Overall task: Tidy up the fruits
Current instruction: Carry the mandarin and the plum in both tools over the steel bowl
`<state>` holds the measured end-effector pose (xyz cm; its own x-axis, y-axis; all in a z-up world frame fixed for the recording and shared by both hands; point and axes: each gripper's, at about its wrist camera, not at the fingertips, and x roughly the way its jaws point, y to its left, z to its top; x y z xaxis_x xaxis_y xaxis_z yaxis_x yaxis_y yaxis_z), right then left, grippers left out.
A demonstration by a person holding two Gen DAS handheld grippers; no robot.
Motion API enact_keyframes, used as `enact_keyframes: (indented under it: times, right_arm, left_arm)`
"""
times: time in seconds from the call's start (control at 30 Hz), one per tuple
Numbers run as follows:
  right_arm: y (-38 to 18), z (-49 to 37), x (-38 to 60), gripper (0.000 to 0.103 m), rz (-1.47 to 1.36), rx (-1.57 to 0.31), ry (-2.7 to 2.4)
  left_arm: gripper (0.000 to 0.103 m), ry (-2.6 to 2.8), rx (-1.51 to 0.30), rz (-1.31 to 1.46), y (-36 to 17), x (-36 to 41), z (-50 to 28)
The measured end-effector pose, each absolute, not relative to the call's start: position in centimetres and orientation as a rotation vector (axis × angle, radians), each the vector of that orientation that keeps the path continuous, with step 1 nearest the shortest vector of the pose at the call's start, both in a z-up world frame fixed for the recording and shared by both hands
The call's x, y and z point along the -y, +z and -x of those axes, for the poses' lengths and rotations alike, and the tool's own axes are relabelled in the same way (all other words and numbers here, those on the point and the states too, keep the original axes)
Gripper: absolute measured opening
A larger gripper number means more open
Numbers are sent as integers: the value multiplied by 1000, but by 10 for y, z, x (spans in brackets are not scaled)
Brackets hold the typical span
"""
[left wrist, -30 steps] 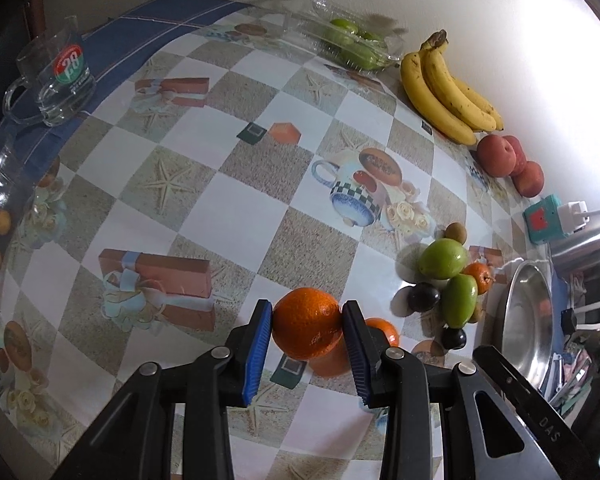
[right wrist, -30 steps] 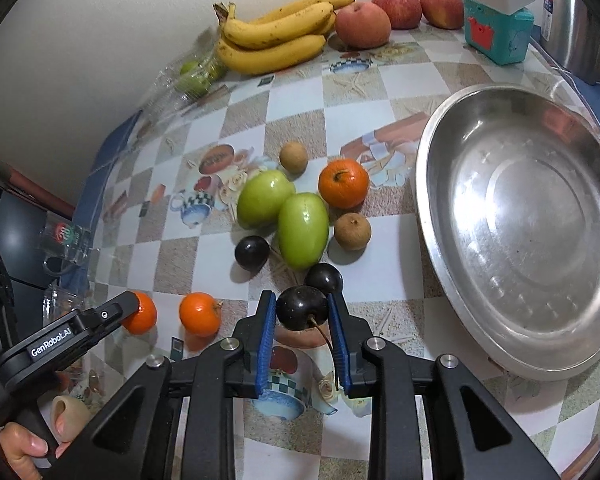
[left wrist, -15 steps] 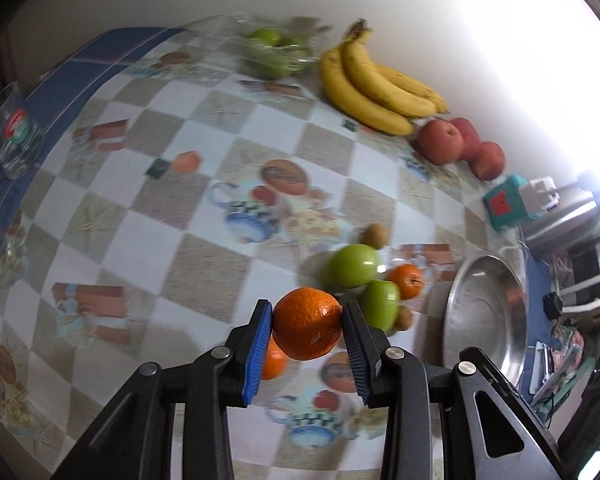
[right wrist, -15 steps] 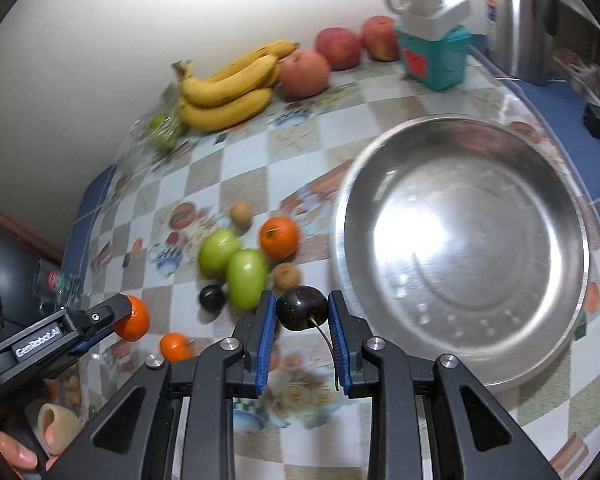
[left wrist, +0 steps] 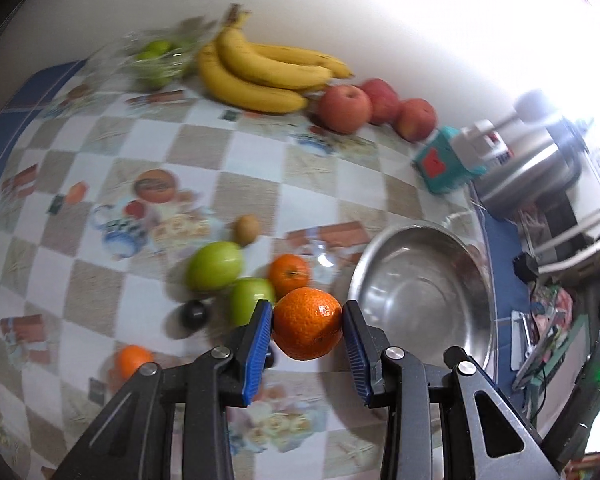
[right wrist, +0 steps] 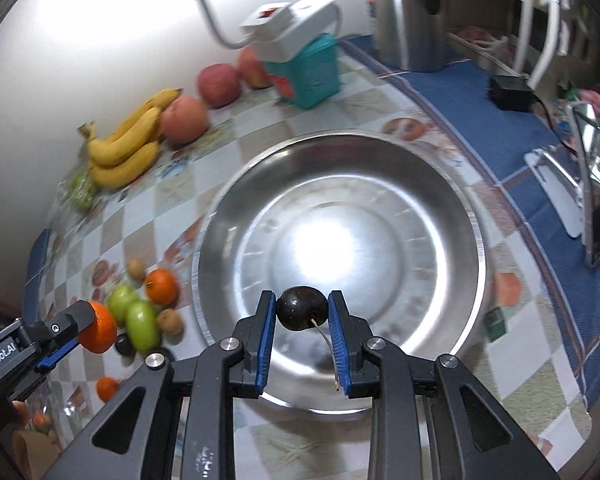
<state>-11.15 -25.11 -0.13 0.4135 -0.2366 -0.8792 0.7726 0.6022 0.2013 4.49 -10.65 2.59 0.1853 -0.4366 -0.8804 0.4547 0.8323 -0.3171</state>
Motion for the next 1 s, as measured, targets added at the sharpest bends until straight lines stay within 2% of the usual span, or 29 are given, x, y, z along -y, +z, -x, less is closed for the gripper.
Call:
enact_keyframes:
  times: [0.47,1.0]
  right_arm:
    - [-7,143,282,28,-705,-928,-868]
    - [-19,141,282,28,-717,-981,-870]
  left_arm:
    - [39,-802,-1182,-148,11,174,-8]
    - [39,-829,-1203,-213,-14,191,7]
